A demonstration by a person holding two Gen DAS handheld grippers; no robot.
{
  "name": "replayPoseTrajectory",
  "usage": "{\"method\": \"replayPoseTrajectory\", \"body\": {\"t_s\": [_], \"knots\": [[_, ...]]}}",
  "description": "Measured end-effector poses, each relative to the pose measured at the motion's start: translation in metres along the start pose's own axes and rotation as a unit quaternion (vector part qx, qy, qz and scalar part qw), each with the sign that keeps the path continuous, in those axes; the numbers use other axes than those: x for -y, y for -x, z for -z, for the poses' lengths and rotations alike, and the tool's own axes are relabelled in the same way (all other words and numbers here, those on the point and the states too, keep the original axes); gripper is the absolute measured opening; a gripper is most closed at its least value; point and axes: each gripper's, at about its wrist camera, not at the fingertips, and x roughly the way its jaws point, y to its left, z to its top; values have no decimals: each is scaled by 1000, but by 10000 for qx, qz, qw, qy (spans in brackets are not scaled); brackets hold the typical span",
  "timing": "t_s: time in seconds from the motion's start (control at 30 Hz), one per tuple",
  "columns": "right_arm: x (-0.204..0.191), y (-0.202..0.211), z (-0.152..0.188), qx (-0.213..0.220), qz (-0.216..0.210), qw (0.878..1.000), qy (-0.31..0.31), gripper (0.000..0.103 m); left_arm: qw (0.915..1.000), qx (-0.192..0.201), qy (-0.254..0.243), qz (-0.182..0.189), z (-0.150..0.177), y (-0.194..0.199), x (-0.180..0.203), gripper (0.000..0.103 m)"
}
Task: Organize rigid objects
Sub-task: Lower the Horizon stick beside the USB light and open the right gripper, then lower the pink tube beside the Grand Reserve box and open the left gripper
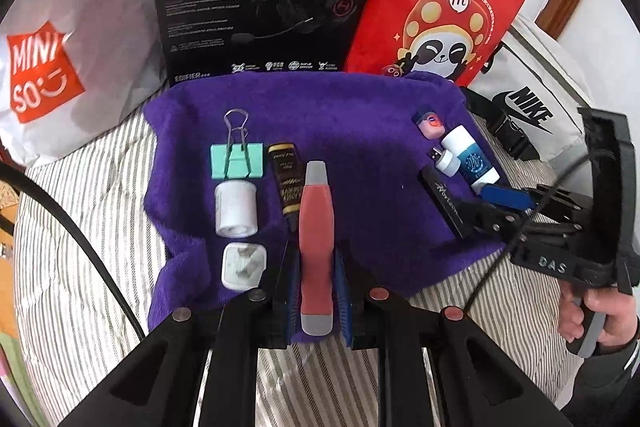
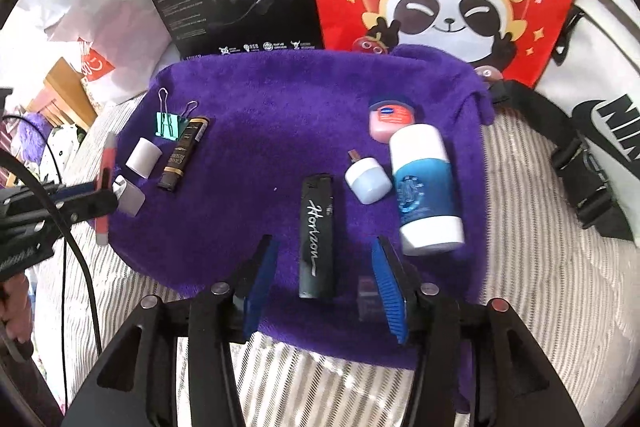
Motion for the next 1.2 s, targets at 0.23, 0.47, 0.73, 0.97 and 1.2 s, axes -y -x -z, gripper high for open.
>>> {"method": "replayPoseTrajectory", "body": {"t_s": [0.23,0.47,0.73,0.97,1.2], "knots": [[9,8,8,103,-24,9998,-167,50,9998,-146,-150,-46,-14,-16,7,16],[19,12,16,121,-67,9993,-349,50,9989,-380,-285,-23,-18,-40,17,16],[19,10,18,108,-119,9993,-335,50,9975,-574,-398,-69,-20,-60,28,16],[22,9,19,80,-152,9992,-371,50,9966,-621,-508,-170,-24,-70,32,16],[21,7,20,54,-157,9992,-372,50,9963,-562,-591,-258,-23,-69,34,16]]}}
